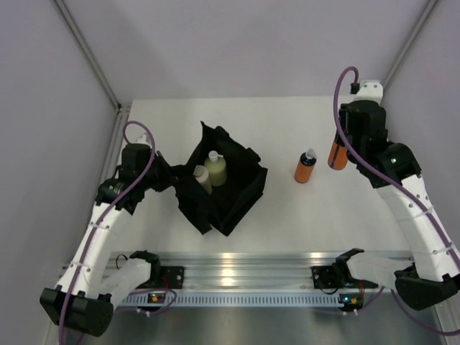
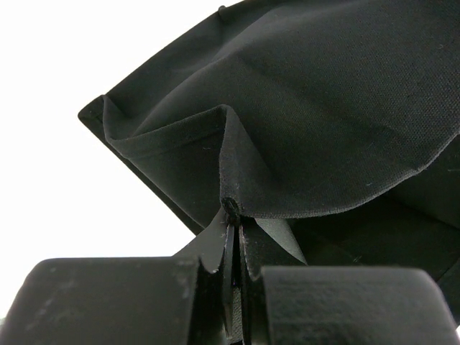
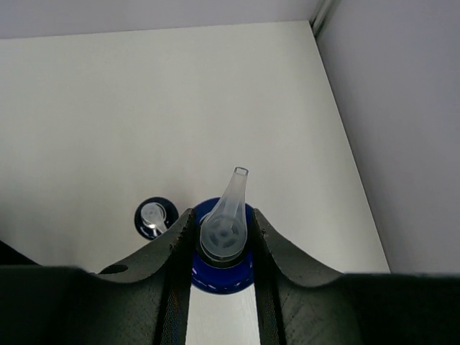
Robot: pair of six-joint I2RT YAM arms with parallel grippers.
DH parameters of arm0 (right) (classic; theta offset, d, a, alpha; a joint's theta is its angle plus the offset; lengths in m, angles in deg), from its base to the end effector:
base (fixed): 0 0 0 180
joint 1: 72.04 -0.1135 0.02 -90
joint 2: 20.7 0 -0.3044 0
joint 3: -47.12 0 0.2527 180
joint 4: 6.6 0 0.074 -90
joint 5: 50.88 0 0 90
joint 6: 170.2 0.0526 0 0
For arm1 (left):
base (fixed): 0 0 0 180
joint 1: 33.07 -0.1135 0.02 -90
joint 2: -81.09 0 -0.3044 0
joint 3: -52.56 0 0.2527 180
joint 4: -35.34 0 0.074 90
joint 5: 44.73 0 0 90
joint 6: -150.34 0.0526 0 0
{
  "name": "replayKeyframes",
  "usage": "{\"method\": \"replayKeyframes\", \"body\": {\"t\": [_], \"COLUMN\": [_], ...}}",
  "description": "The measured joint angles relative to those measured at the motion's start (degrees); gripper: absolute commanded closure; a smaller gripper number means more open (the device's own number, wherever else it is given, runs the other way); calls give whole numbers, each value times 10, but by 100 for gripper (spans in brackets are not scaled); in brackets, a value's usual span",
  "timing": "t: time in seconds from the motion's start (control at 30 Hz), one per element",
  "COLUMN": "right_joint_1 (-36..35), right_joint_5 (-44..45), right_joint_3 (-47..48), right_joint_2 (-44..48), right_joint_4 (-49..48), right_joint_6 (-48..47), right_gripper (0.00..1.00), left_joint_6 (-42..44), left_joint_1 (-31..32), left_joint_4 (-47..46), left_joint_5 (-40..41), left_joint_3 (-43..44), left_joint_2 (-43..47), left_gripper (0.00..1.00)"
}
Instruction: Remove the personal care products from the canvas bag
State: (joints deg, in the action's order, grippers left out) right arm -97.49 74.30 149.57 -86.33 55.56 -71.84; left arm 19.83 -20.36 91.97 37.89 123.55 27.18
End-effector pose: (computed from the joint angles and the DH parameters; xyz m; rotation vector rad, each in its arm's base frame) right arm 0.1958 0.0596 0.4922 0.0945 1.9325 -0.2263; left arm 0.1736 -0.0461 0.3534 -0.4918 2.2824 -0.6270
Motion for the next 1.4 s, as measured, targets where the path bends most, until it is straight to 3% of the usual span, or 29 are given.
{"method": "replayKeyframes", "body": {"t": [0.27,0.53,0.97,1.07,1.1,1.2,1.4], "right_joint_1": [88,108,110,110,110,110,110], "right_joint_5": [-58,-93,-101,-105,-105,-108,-111], "right_joint_3": [-186,-375,-527,-539,-543,-548,-549], "right_joint_2": [66,128,166,183,187,190,191], "right_joint_4": [-115,-260,-363,-370,-373,-376,-402], "right_joint_6": [4,3,22,29,32,38,41], "right_gripper": [100,100,99,85,74,56,45], "left_joint_6": [4,5,11,12,12,12,15], "left_joint_1": [6,10,12,12,12,12,13], "left_joint_4": [15,23,34,35,35,39,43], "left_joint_5": [10,12,15,14,14,14,15], "left_joint_3": [16,30,44,46,47,54,66], "left_joint_2": [-8,-24,-31,-38,-40,-49,-54], "left_gripper": [100,100,100,100,100,100,100]}}
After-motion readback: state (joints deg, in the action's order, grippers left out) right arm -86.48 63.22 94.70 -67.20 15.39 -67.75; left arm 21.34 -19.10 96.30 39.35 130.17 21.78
